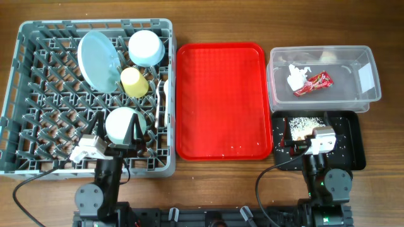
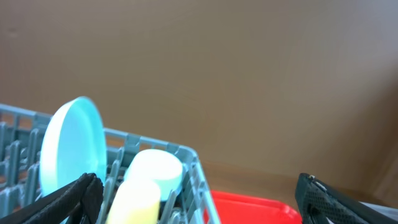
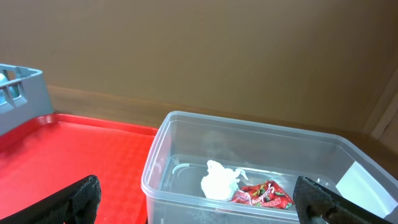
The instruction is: Sort waste into correct bins and load items into the dishwasher rack
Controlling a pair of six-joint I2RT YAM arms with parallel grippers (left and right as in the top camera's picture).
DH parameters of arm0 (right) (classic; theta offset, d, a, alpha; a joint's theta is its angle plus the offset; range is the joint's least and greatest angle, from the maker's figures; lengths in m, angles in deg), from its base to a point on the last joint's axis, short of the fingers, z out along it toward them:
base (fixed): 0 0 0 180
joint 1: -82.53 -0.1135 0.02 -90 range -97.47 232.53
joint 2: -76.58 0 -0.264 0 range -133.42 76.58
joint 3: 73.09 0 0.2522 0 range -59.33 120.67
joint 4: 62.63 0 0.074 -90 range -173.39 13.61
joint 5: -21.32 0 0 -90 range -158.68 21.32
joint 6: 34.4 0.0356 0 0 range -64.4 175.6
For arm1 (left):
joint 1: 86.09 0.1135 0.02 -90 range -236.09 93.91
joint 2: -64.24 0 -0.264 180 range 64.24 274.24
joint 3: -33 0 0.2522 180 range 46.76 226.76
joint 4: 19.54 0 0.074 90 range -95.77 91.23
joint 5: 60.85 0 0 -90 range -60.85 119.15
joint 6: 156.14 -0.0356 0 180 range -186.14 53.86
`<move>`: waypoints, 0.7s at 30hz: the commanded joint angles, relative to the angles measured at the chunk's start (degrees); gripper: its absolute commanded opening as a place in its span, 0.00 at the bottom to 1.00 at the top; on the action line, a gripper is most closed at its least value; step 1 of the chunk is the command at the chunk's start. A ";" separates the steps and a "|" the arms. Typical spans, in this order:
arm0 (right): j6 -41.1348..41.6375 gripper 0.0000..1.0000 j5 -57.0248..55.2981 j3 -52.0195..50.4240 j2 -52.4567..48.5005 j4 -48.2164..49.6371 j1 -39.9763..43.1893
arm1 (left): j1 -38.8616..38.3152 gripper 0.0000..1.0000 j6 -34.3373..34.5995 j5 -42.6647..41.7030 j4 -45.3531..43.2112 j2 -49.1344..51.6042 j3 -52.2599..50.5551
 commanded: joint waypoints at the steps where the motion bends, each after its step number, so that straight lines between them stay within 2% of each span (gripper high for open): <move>1: -0.68 1.00 0.96 -0.07 0.46 0.17 -0.22 | -0.26 1.00 0.94 3.48 3.21 -0.59 -1.75; 7: -0.66 1.00 0.98 -0.07 0.46 0.17 -0.22 | -0.26 1.00 0.17 4.24 14.62 -0.59 -1.75; 13: -0.68 1.00 0.96 -0.07 0.46 0.15 -0.22 | -0.22 1.00 -11.23 4.63 14.40 -0.59 -1.75; 18: -0.68 1.00 0.96 -0.07 0.46 0.17 -0.22 | -0.20 1.00 -12.15 4.20 14.43 -0.59 -1.75; 21: -0.68 1.00 0.96 -0.07 0.46 0.15 -0.22 | -0.20 1.00 -16.31 4.17 14.43 -0.59 -1.75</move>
